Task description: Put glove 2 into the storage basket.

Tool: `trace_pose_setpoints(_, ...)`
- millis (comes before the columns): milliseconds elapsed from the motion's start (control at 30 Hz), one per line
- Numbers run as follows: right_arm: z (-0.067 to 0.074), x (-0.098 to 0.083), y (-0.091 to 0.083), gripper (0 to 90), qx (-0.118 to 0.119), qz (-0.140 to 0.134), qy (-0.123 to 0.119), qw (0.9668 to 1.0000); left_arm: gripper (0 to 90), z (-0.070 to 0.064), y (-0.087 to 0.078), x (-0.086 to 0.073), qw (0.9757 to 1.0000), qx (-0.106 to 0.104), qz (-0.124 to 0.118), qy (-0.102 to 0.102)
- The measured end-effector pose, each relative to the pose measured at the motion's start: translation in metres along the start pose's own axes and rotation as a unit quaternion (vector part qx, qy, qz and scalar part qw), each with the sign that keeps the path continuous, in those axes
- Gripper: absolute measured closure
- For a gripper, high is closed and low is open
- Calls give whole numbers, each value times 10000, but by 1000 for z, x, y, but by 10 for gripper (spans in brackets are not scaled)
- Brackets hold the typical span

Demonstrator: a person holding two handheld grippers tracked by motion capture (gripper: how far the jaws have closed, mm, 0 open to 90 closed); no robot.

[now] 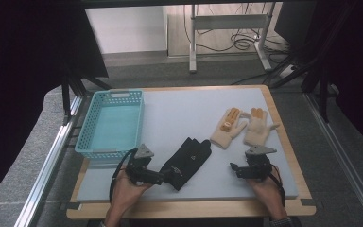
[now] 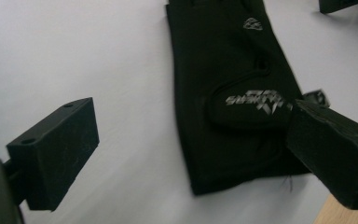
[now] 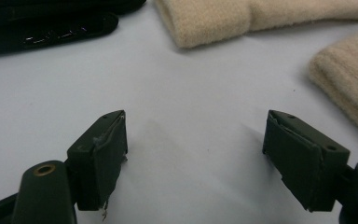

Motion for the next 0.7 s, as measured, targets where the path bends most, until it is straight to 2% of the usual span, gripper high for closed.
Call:
trace_pose_setpoints(233, 0, 0, 0, 212, 2, -1, 0, 10000, 0, -15, 25, 23, 9991, -191, 335, 189)
trace_pose_setpoints(400, 0, 0, 0, 212, 4, -2, 1, 10000, 0, -17, 44, 37, 9982, -181, 541, 174)
trace_pose_setpoints(500, 0, 0, 0, 212, 5, -3, 1, 10000, 0, -20, 53, 42, 9973, -248, 663, 188)
trace_pose_setpoints(567, 0, 0, 0, 212, 4, -5, -2, 10000, 0, -23, 60, 42, 9961, -259, 813, 222)
trace_pose_setpoints(600, 0, 0, 0, 212, 6, -4, 1, 10000, 0, -28, 66, 42, 9945, -272, 965, 312)
trace_pose_setpoints(633, 0, 0, 0, 212, 6, -4, 1, 10000, 0, -28, 66, 42, 9945, -272, 965, 312)
trace_pose_setpoints(667, 0, 0, 0, 212, 5, -6, -2, 10000, 0, -31, 69, 41, 9935, -232, 1046, 374)
trace_pose_setpoints(700, 0, 0, 0, 212, 5, -4, 2, 10000, 0, -33, 72, 40, 9925, -86, 1128, 454)
Point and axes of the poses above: each handheld gripper's, and its own axes: y roughly forward along the jaws, x roughly out of its top, z roughly to its left, the point moved 9 cm from there along y, roughly forward along the jaws, and after that the axes turned 14 degrees about z, right-handed, at the moved point
